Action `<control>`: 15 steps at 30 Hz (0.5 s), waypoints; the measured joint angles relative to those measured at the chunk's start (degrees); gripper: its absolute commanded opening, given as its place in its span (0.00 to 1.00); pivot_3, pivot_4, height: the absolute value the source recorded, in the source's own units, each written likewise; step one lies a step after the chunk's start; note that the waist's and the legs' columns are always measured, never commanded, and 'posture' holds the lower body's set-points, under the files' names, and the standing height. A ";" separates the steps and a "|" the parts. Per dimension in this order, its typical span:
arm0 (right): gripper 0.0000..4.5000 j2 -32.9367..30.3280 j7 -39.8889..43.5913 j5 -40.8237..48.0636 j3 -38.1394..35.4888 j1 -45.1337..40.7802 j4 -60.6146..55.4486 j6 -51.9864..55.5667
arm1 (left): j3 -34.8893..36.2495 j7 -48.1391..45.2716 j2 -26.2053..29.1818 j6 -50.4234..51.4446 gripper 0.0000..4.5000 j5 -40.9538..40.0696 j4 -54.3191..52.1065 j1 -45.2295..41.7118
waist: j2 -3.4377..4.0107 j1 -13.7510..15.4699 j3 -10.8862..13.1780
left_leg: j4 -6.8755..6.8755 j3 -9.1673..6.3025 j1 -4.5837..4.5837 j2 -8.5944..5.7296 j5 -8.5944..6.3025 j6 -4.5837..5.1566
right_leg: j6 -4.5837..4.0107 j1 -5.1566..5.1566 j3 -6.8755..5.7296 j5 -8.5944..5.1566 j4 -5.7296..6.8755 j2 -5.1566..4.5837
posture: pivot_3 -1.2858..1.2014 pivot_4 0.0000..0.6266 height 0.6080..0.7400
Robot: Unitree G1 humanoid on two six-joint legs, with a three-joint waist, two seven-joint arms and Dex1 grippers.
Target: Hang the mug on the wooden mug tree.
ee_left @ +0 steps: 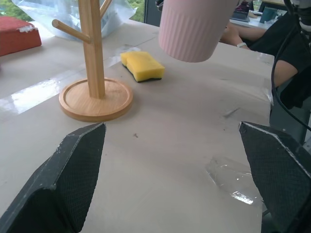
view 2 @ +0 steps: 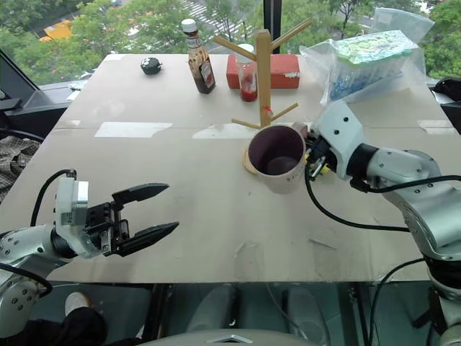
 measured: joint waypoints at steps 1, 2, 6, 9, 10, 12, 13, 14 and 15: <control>0.01 0.31 -0.50 -0.42 0.74 -0.84 0.10 0.88 | 0.08 -0.08 -0.10 -0.18 1.00 0.12 0.14 0.16 | 0.00 0.02 0.00 | 0.00 -0.01 -0.01 0.00 0.00 0.00 | 0.00 -0.01 0.00 0.00 0.00 0.00 | 0.52 0.24 1.00; 0.01 0.77 -1.07 -0.92 1.68 -2.18 0.08 2.26 | 0.27 -0.20 -0.31 -0.64 1.00 0.56 0.26 0.53 | 0.00 -0.01 0.01 | 0.00 0.00 -0.01 0.00 0.00 0.00 | 0.00 -0.02 0.02 0.00 -0.01 -0.01 | 0.52 0.24 1.00; 0.01 1.46 -3.10 -2.14 3.83 -6.24 -0.68 6.72 | 0.46 -0.58 -0.77 -1.29 1.00 1.85 0.32 1.19 | 0.01 -0.05 0.01 | 0.00 -0.04 -0.01 0.00 0.00 0.00 | 0.00 -0.02 0.00 0.00 0.00 -0.01 | 0.52 0.24 1.00; 0.01 3.10 -5.04 -4.06 6.92 -10.66 -0.83 10.64 | 0.49 -0.62 -1.18 -1.34 1.00 2.15 0.31 1.22 | 0.02 -0.16 0.02 | -0.01 -0.03 -0.01 0.00 0.00 0.00 | 0.00 -0.06 0.01 0.00 0.02 0.00 | 0.52 0.24 1.00; 0.01 3.66 -5.57 -4.72 7.79 -12.06 -0.73 11.61 | 0.49 -0.60 -1.27 -1.35 1.00 2.20 0.31 1.15 | 0.02 -0.18 0.02 | -0.01 -0.03 -0.01 0.00 0.00 0.00 | 0.00 -0.06 0.01 0.00 0.02 -0.01 | 0.52 0.24 1.00; 0.01 4.27 -6.33 -6.34 9.37 -13.97 -0.05 12.47 | 0.46 -0.52 -1.55 -1.35 1.00 2.28 0.31 0.82 | 0.02 -0.20 0.02 | -0.01 -0.03 -0.02 0.00 0.00 0.00 | 0.00 -0.06 0.01 0.00 0.01 -0.01 | 0.52 0.24 1.00; 0.01 4.43 -6.59 -7.04 10.04 -14.64 0.46 12.68 | 0.45 -0.44 -1.80 -1.35 1.00 2.29 0.31 0.59 | 0.02 -0.18 0.02 | -0.01 -0.03 -0.03 0.00 0.00 0.00 | 0.00 -0.07 0.00 0.00 0.01 -0.01 | 0.52 0.24 1.00; 0.01 5.04 -6.86 -8.29 11.10 -15.67 1.78 12.76 | 0.38 -0.20 -2.04 -1.34 1.00 2.32 0.31 0.40 | 0.02 -0.18 0.02 | -0.01 -0.03 -0.03 0.00 0.00 0.00 | 0.00 -0.07 0.01 0.00 0.01 -0.01 | 0.52 0.24 1.00; 0.01 5.49 -6.98 -9.10 12.03 -16.41 2.85 12.81 | 0.19 -0.01 -2.17 -1.32 1.00 2.37 0.28 0.10 | 0.02 -0.17 0.02 | -0.01 -0.04 -0.04 -0.01 0.00 0.00 | 0.00 -0.08 0.00 0.00 0.01 -0.02 | 0.52 0.24 1.00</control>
